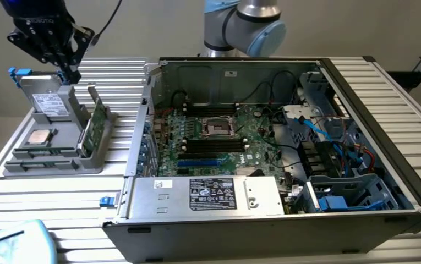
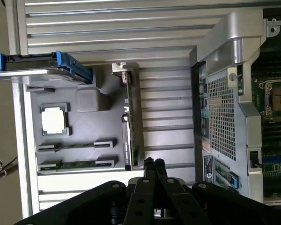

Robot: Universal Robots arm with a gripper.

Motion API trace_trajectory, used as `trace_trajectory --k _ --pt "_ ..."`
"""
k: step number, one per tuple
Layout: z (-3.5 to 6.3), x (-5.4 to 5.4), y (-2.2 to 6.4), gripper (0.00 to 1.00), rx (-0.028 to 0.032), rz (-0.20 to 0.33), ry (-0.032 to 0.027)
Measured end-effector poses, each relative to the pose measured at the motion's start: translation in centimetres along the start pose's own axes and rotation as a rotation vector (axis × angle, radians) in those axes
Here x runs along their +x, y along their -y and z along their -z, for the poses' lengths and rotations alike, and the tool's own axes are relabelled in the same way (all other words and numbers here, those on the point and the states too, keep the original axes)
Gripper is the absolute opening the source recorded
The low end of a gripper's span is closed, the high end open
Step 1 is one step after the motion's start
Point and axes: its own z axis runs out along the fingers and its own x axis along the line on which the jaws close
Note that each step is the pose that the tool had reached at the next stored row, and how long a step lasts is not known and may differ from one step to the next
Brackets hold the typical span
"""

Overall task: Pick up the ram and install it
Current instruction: 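Reach for the ram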

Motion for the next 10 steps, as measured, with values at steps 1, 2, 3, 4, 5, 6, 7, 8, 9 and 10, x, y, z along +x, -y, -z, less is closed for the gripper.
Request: trace_trajectory --k 1,2,3,4,5,6,7,8,9,10 --pt "-0.05 0.5 0.04 0.11 0.0001 0.0 -0.0005" --pt "-0.1 0.9 0.07 0.11 0.0001 0.0 -0.0011" --pt "-0.15 1.4 0.11 0.11 0.0001 0.0 -0.0016" --pt "-0.21 1.8 0.14 0.11 0.0001 0.0 -0.0022" --pt "-0.26 2.3 0.18 0.11 0.0003 0.0 -0.003" --pt "-0.32 2.7 0.22 0.11 0.0003 0.0 -0.0039" --pt "-0.4 3.2 0.28 0.11 0.0004 0.0 -0.0053" --pt "-0.46 3.6 0.38 0.11 0.0006 0.0 -0.0077" --pt "-0.52 3.9 0.49 0.11 0.0008 0.0 -0.0116" --pt "-0.58 4.2 0.62 0.11 0.0013 -0.001 -0.0175"
